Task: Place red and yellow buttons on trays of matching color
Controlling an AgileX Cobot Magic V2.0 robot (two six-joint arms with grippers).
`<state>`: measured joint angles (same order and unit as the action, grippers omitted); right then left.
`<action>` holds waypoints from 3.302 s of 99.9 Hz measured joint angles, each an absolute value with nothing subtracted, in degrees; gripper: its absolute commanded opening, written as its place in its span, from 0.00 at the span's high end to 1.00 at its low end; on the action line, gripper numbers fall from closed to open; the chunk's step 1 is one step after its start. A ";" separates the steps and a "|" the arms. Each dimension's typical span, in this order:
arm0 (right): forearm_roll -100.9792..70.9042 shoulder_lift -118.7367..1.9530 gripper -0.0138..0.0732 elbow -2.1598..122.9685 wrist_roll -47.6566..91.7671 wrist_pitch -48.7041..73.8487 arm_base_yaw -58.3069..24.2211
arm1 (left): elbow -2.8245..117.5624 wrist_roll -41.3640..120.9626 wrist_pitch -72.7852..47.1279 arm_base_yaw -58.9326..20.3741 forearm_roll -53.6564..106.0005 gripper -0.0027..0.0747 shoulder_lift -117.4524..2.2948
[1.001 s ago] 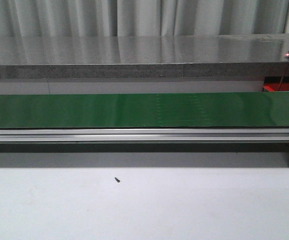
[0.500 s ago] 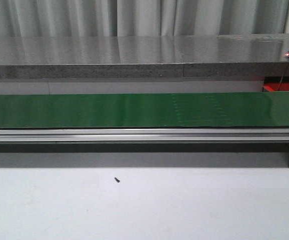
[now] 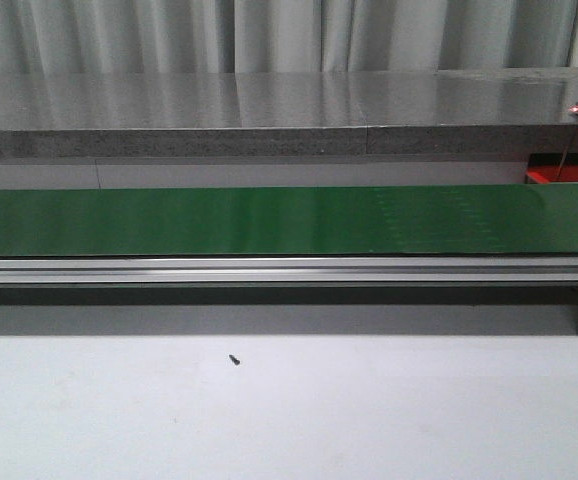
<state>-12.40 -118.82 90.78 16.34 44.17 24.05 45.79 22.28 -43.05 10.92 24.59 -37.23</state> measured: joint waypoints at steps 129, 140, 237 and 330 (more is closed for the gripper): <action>-12.62 -81.54 0.92 71.24 16.34 41.85 13.92 | 45.79 20.62 -42.25 10.92 25.89 0.99 -37.23; -12.83 -76.66 0.92 65.35 16.34 39.20 11.12 | 45.79 20.53 -42.03 10.92 25.99 0.99 -37.23; -15.40 -47.40 0.92 37.88 16.34 30.44 5.93 | 47.58 16.13 -36.98 12.76 24.26 0.99 -46.03; -15.29 -47.29 0.92 37.85 16.34 30.35 5.93 | 90.67 5.04 -50.82 31.26 22.51 0.25 -103.96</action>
